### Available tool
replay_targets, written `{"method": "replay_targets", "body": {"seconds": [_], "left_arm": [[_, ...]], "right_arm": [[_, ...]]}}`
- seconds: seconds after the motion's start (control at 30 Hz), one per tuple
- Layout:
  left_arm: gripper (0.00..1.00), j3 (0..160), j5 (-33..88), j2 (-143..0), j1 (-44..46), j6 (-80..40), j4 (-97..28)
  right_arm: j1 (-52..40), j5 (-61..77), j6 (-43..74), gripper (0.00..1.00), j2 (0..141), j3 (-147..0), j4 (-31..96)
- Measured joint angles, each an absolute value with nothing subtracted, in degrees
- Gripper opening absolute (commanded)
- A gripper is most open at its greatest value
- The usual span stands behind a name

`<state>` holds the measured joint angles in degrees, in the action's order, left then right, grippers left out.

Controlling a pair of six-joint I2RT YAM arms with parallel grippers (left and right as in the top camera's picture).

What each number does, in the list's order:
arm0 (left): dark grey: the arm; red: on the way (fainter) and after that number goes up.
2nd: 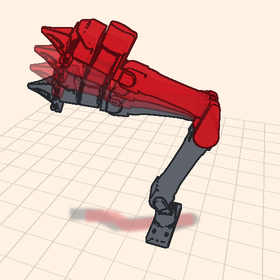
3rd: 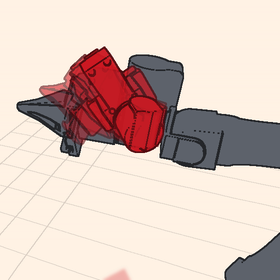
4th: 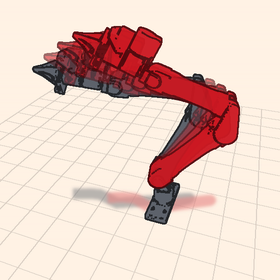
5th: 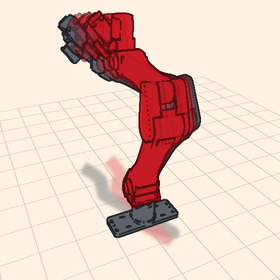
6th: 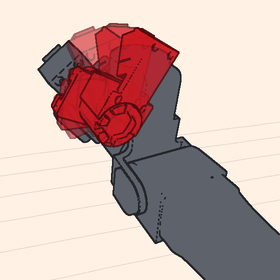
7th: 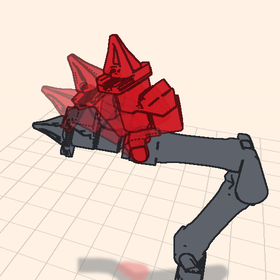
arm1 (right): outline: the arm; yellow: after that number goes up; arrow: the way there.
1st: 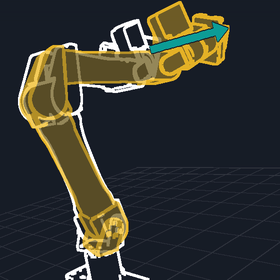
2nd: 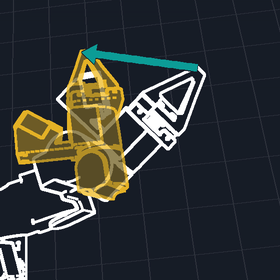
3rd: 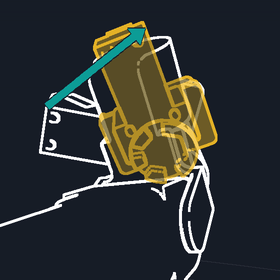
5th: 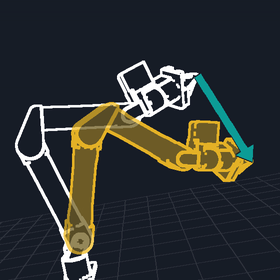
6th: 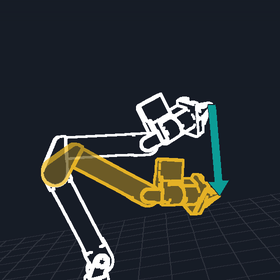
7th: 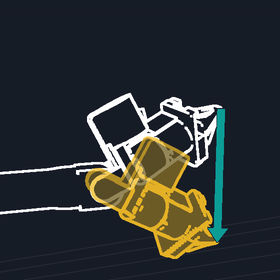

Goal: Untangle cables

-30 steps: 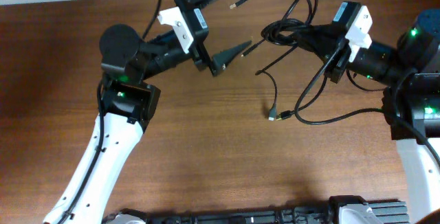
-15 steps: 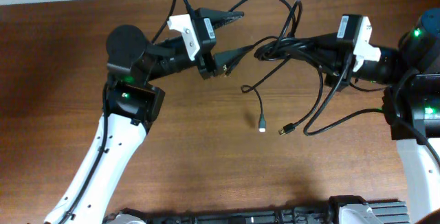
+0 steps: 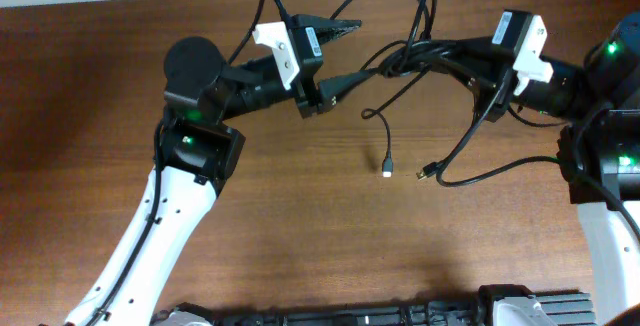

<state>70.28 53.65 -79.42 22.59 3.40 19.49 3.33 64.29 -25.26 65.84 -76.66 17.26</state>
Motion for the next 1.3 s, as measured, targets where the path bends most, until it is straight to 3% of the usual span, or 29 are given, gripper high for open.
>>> {"method": "replay_targets", "body": {"seconds": [0.17,0.27,0.57,0.63,0.7,0.73,0.77,1.13,1.23,1.3], "left_arm": [[0.56,70.28,56.1,-79.42,22.59,3.4,18.81],[0.47,70.28,56.4,-79.42,22.59,3.38,18.94],[0.48,70.28,54.87,-79.42,24.88,3.42,19.11],[0.39,70.28,54.61,-79.42,25.23,3.42,19.11],[0.24,70.28,54.3,-79.42,25.34,3.31,19.11],[0.09,70.28,53.95,-79.42,25.52,3.4,19.14],[0.0,70.28,53.63,-79.42,25.63,3.66,19.14],[0.0,70.28,51.92,-79.42,26.83,3.4,22.15],[0.0,70.3,47.03,-79.37,27.83,2.44,19.64],[0.0,70.41,37.45,-79.09,29.67,-2.17,14.59]], "right_arm": [[3.33,63.9,-25.28,0.04,65.84,-76.66,16.19],[3.33,65.04,-25.28,0.04,65.84,-76.66,16.16],[3.33,69.73,-25.26,0.04,65.84,-76.66,16.12],[3.33,69.93,-25.28,0.04,65.84,-76.66,16.12],[3.33,69.97,-25.26,0.04,65.84,-76.66,16.14],[3.33,69.97,-25.26,0.04,65.84,-76.66,16.12],[3.33,70.15,-25.26,0.04,65.84,-76.66,16.12],[3.73,73.25,-25.45,0.04,65.89,-76.66,15.55],[3.84,72.9,-25.47,0.04,65.95,-76.64,16.08],[3.81,71.85,-25.43,0.04,66.85,-76.64,16.19]]}}
